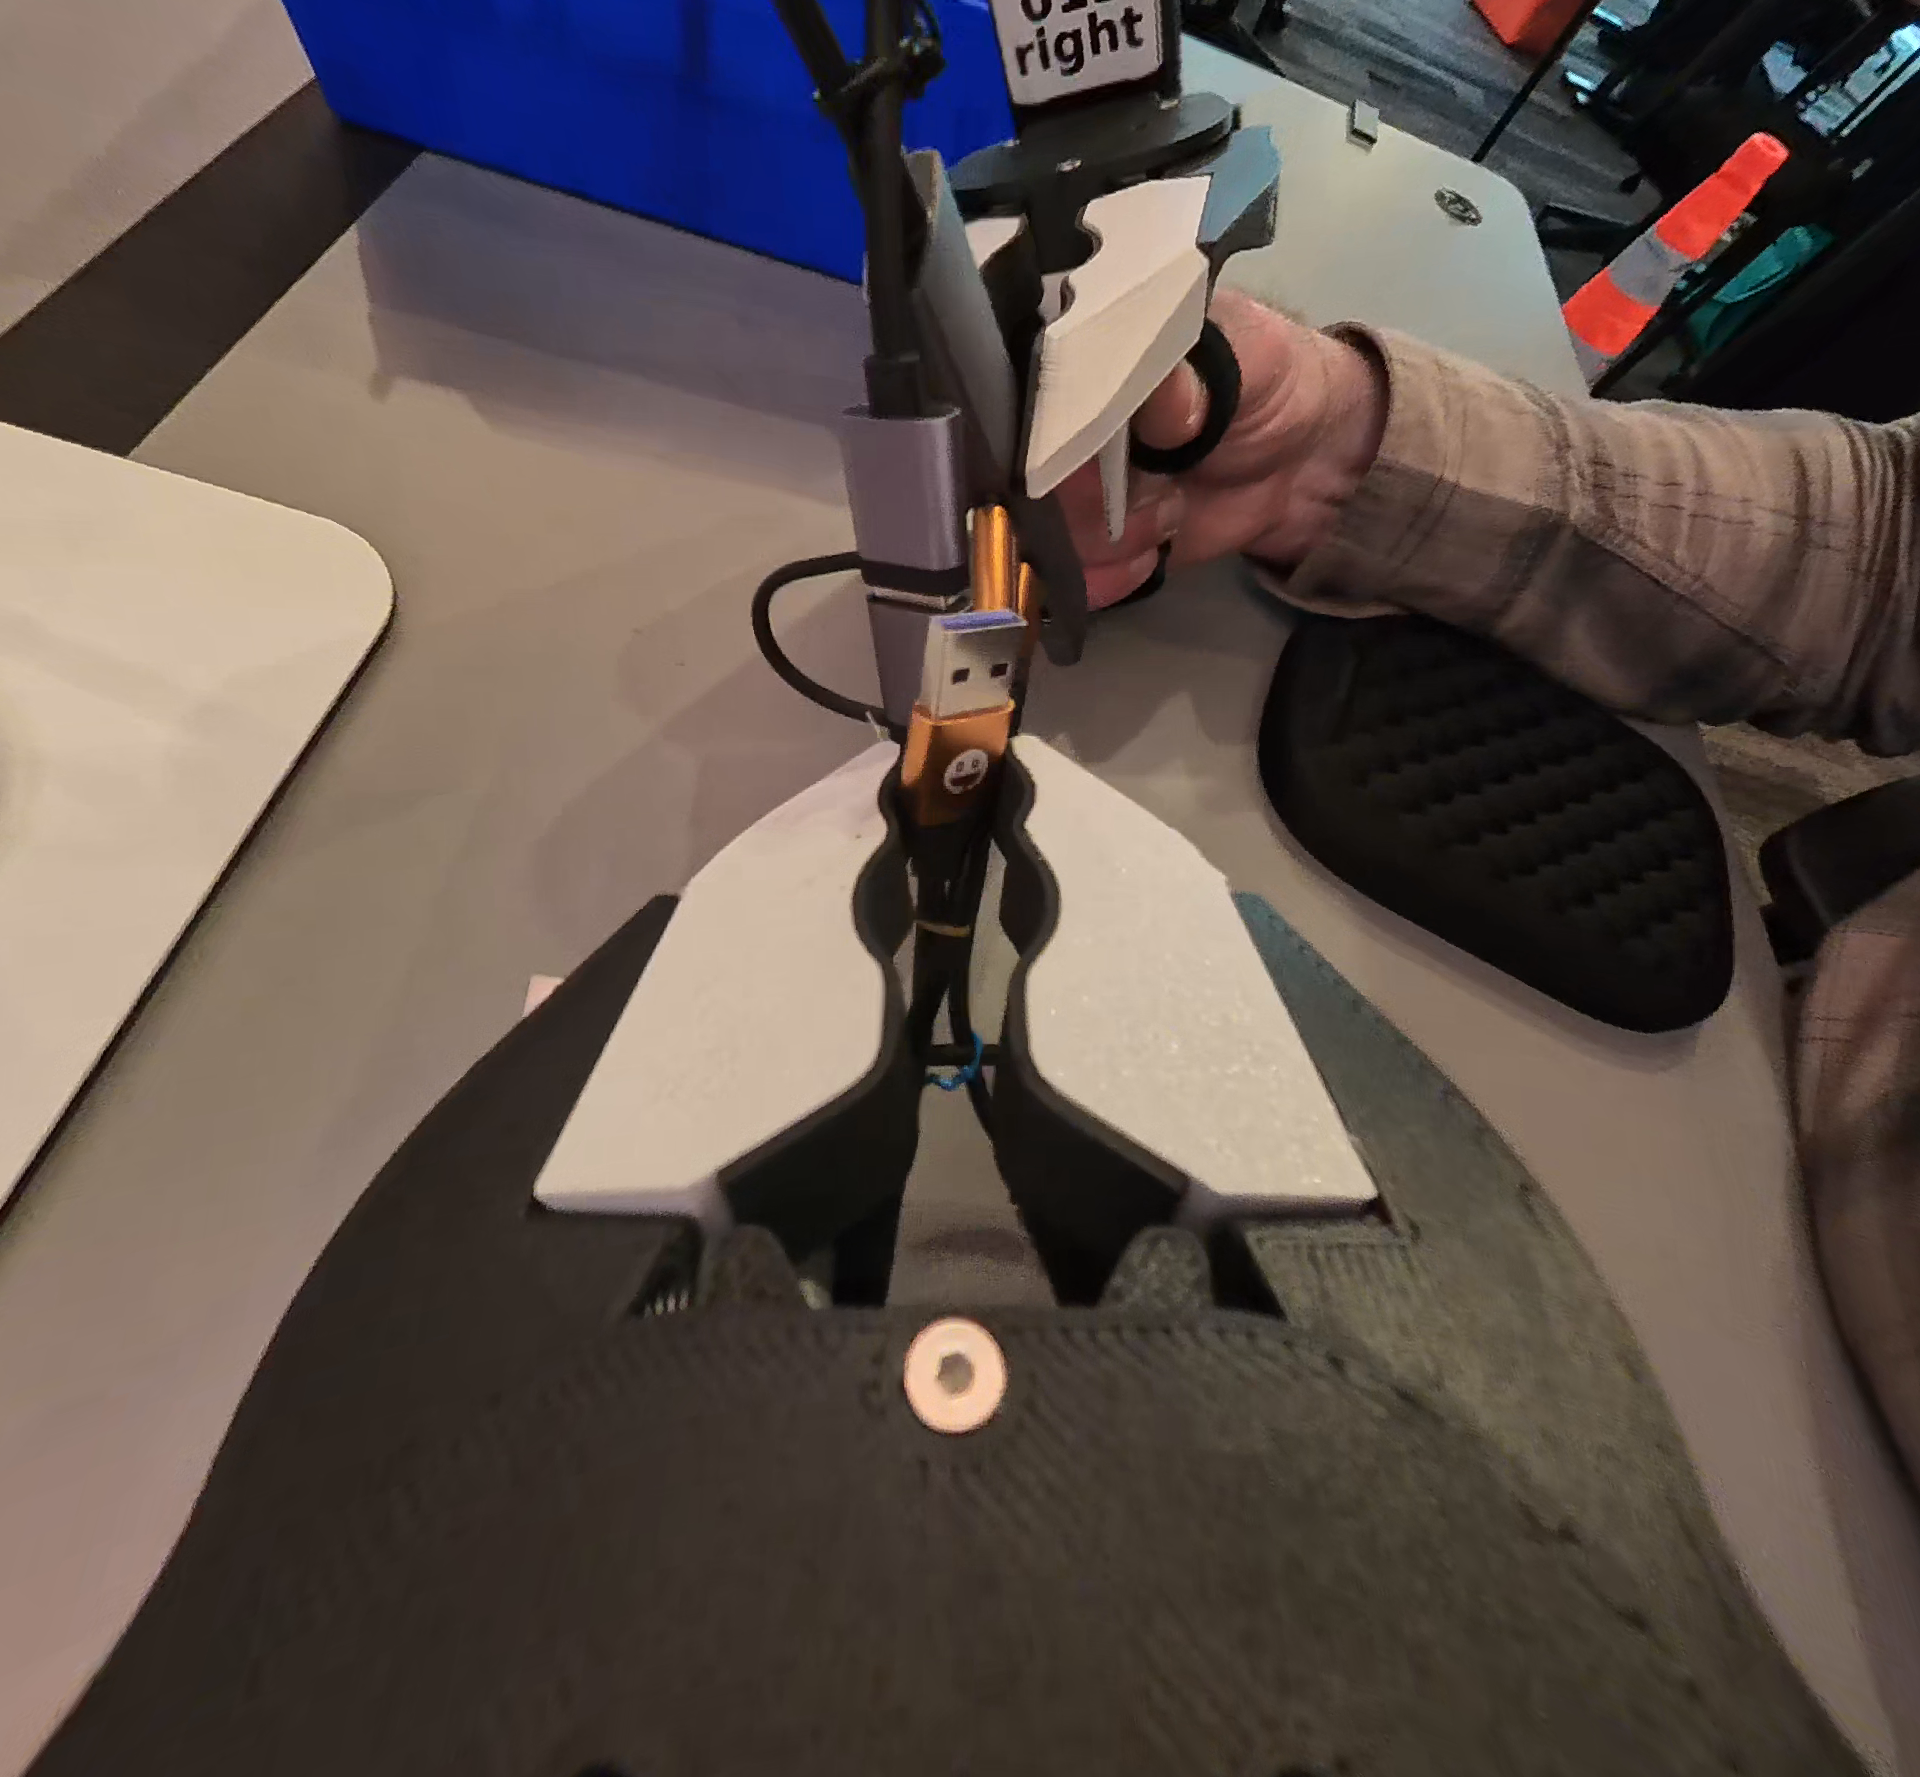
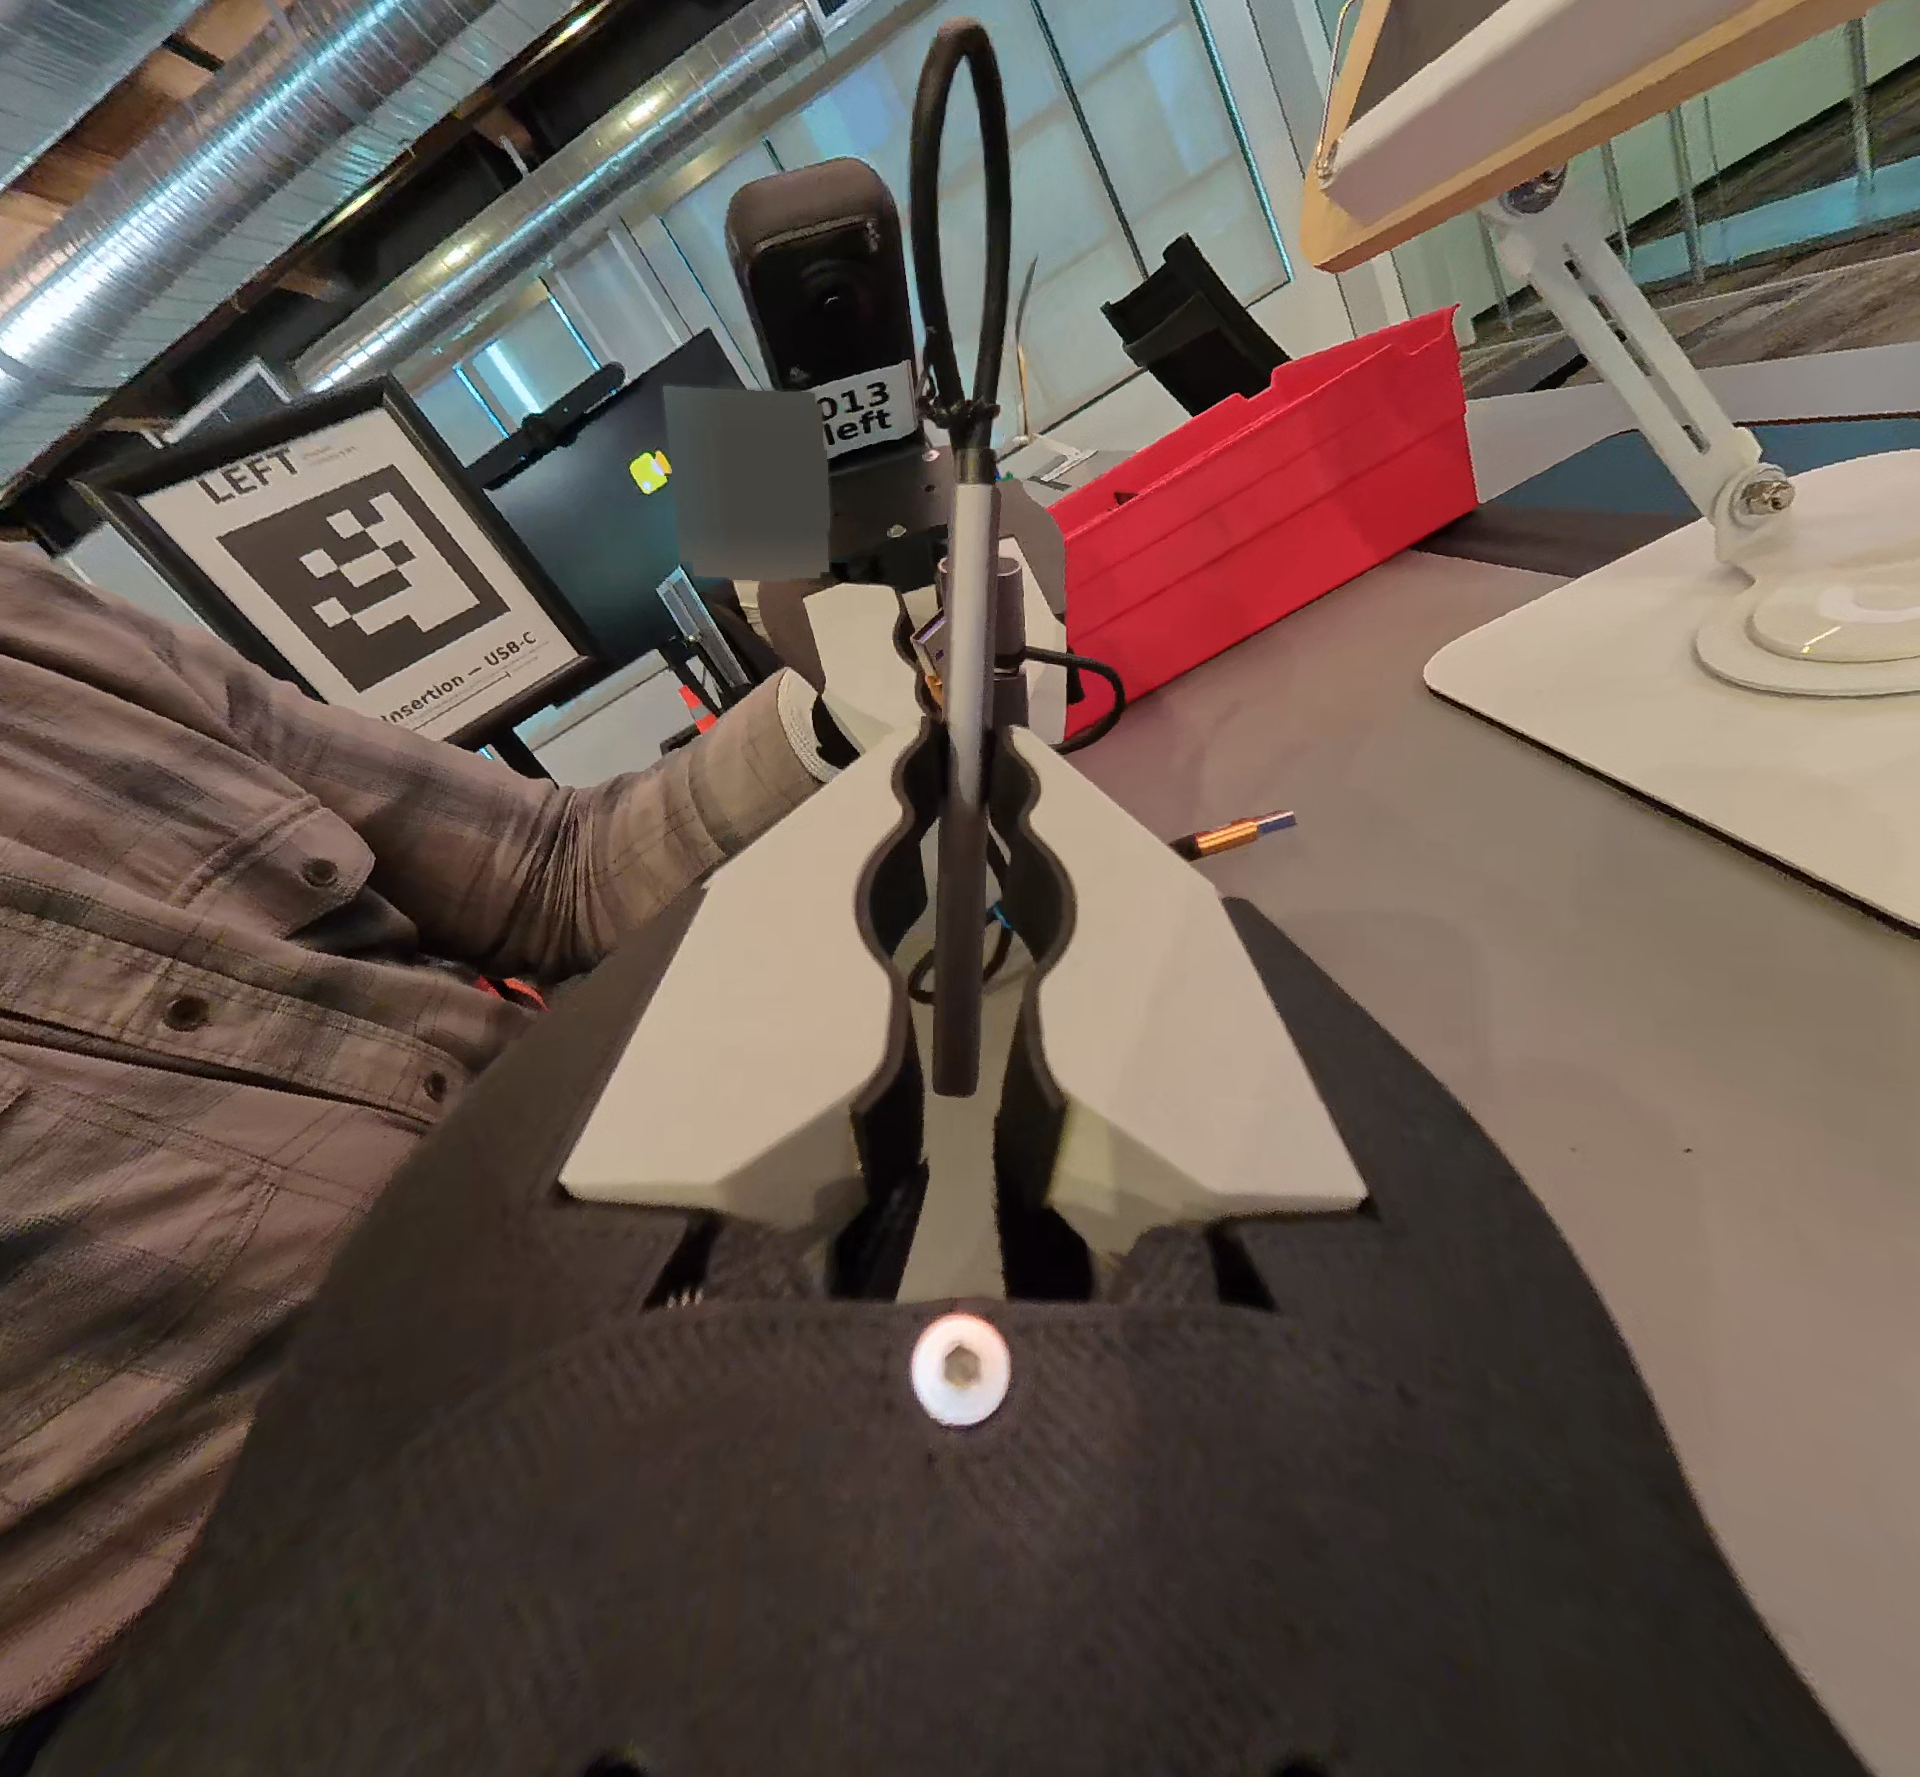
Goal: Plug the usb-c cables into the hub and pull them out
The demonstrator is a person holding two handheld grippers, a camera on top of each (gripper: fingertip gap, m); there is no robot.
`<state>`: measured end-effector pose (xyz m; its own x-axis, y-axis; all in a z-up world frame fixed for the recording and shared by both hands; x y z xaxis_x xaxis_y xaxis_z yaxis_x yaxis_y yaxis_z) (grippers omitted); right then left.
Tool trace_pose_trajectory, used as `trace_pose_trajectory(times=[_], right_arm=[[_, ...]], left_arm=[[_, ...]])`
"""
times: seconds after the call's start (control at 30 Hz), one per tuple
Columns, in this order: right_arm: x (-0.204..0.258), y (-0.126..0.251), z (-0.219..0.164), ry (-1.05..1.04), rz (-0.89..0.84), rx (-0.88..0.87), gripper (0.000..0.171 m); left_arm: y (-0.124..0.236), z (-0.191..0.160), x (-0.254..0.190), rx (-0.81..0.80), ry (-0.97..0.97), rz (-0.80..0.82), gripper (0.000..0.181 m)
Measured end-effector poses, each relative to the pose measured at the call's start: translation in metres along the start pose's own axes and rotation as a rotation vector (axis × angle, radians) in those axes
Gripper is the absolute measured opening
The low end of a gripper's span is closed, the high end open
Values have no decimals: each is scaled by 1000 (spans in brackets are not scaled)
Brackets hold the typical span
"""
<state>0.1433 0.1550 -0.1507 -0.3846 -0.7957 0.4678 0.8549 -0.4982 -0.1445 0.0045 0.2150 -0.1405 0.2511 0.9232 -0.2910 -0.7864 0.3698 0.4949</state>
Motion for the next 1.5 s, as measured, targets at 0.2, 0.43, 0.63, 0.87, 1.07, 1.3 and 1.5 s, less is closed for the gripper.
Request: trace_pose_trajectory(times=[0.2,0.43,0.63,0.87,1.07,1.3,1.5], right_arm=[[2,-6,-5,20,-1,68,7],[1,-9,-7,51,-52,118,7],[-4,-7,-1,-12,-31,30,7],[-2,-9,2,-8,-65,38,6],[10,-16,5,107,-122,218,34],[18,-24,2,131,-123,278,5],[29,-14,27,180,-180,208,6]], left_arm=[[-8,-7,1,78,-35,44,12],[-16,-13,4,121,-39,75,12],[-9,-7,5,61,18,23,14],[-4,-6,5,69,-34,65,12],[-7,-10,-10,174,-151,46,12],[-10,-8,-18,190,-180,32,12],[11,18,-20,-22,-146,37,55]])
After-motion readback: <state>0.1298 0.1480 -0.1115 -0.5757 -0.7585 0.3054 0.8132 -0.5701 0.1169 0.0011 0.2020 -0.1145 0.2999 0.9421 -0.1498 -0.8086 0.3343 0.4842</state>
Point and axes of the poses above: each gripper's, where its closed fingertips meet, y back along the fingers, z out of its top, x = y × z across the jaws, the point moved 7 cm from there along y, back along the fingers, and after that the axes turned 2 degrees about y, right-handed, at the moved point
